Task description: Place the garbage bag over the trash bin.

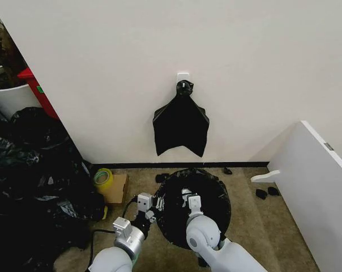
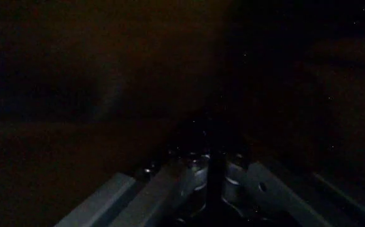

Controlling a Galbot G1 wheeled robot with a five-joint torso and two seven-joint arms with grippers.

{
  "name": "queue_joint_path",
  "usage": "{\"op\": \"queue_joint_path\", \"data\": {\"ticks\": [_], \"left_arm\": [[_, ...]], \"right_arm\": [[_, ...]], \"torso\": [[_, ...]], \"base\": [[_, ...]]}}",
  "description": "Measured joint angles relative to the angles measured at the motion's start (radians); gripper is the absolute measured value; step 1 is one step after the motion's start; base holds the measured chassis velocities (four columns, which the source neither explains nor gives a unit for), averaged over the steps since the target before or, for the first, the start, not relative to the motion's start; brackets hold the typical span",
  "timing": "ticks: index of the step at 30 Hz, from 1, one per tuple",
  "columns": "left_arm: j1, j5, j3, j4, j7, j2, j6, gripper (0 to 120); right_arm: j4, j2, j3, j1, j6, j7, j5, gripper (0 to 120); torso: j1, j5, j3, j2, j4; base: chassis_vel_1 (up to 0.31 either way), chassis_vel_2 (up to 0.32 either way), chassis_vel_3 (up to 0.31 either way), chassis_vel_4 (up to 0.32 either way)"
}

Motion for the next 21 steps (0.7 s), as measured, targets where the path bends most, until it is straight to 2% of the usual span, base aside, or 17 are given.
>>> {"op": "queue_joint_path", "data": {"ticks": [4, 6, 12, 21], "left_arm": [[-0.002, 0.0, 0.002, 0.002, 0.0, -0.003, 0.0, 3], [-0.003, 0.0, 0.004, 0.003, 0.0, -0.004, 0.0, 3], [-0.001, 0.0, 0.008, 0.002, 0.0, 0.002, 0.002, 3], [-0.004, 0.002, 0.039, 0.004, -0.006, 0.002, -0.002, 3]], "right_arm": [[0.049, -0.011, -0.015, -0.008, -0.107, 0.042, 0.09, 0], [0.053, -0.004, -0.018, -0.009, -0.106, 0.04, 0.116, 0], [0.011, 0.014, -0.009, 0.009, 0.0, -0.023, 0.085, 0], [0.019, 0.036, 0.001, -0.021, -0.058, 0.011, 0.082, 0]], "torso": [[0.0, -0.0002, 0.0, 0.0, 0.0], [0.0, 0.0, 0.0, 0.0, 0.0], [0.0, 0.0001, 0.0, 0.0, 0.0001], [0.0, 0.0, 0.0, 0.0, -0.0001]], "base": [[0.0, 0.0, 0.0, 0.0], [0.0, 0.0, 0.0, 0.0], [0.0, 0.0, 0.0, 0.0], [0.0, 0.0, 0.0, 0.0]]}}
